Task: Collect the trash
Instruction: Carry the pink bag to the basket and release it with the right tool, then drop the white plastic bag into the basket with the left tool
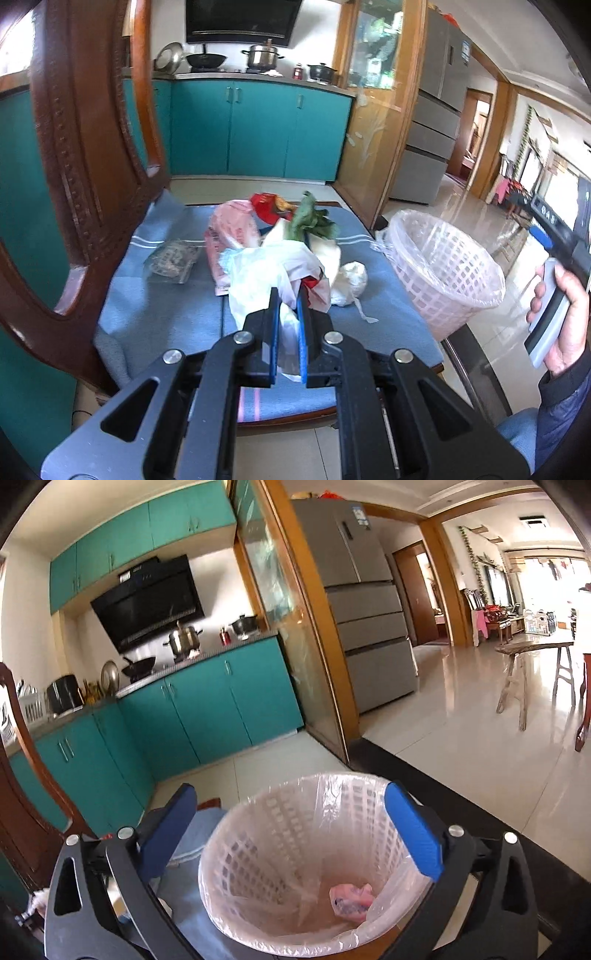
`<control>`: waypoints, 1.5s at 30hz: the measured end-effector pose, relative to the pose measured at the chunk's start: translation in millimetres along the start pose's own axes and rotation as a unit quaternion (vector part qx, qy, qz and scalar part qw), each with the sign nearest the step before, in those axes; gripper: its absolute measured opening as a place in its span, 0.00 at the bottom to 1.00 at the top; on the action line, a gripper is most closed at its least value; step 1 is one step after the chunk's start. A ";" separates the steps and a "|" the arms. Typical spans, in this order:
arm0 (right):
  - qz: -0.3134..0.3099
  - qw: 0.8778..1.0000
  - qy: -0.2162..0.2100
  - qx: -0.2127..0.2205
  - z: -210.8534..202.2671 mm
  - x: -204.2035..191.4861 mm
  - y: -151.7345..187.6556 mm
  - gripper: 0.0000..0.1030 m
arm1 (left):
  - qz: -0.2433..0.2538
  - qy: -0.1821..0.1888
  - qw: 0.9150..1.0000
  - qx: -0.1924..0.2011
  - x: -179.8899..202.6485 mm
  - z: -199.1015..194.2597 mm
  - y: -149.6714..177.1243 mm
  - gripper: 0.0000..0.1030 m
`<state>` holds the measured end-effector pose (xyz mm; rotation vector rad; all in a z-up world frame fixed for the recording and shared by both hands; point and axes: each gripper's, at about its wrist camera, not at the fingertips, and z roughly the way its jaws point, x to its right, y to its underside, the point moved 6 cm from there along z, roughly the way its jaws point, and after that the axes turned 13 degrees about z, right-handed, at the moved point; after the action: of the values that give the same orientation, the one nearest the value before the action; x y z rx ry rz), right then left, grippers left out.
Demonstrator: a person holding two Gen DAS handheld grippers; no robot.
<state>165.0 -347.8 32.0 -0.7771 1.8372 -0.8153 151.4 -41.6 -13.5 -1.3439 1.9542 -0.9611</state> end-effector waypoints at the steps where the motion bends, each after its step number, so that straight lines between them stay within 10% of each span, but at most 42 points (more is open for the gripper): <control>1: 0.004 1.000 0.000 -0.005 1.5 1.6 0.3 0.96 | 0.003 0.005 1.000 -0.001 4.7 2.1 -0.1 0.09; 17: 0.057 0.998 0.016 0.017 -5.3 46.6 -24.5 0.97 | 0.081 0.145 0.986 0.003 189.0 90.5 -97.8 0.12; 19: 0.069 0.997 0.018 0.017 -4.6 52.1 -26.5 0.97 | 0.081 0.152 0.985 -0.001 206.1 109.4 -114.0 0.43; 20: 0.071 0.997 0.017 0.016 -4.9 52.2 -26.8 0.97 | 0.078 0.130 0.988 0.000 206.7 117.5 -118.6 0.73; 35: -0.043 0.995 -0.049 -0.069 -3.0 -26.7 25.3 0.97 | 0.053 -0.059 0.996 0.036 24.1 16.0 -38.9 0.96; 45: -0.178 0.959 -0.121 -0.185 -24.0 -120.8 133.3 0.97 | 0.020 -0.067 0.997 -0.034 -10.5 21.1 -1.4 0.96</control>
<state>163.6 -170.5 -6.5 -1.4145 1.6680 -0.5664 172.1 -37.1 -23.9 -1.3653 1.9204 -0.7721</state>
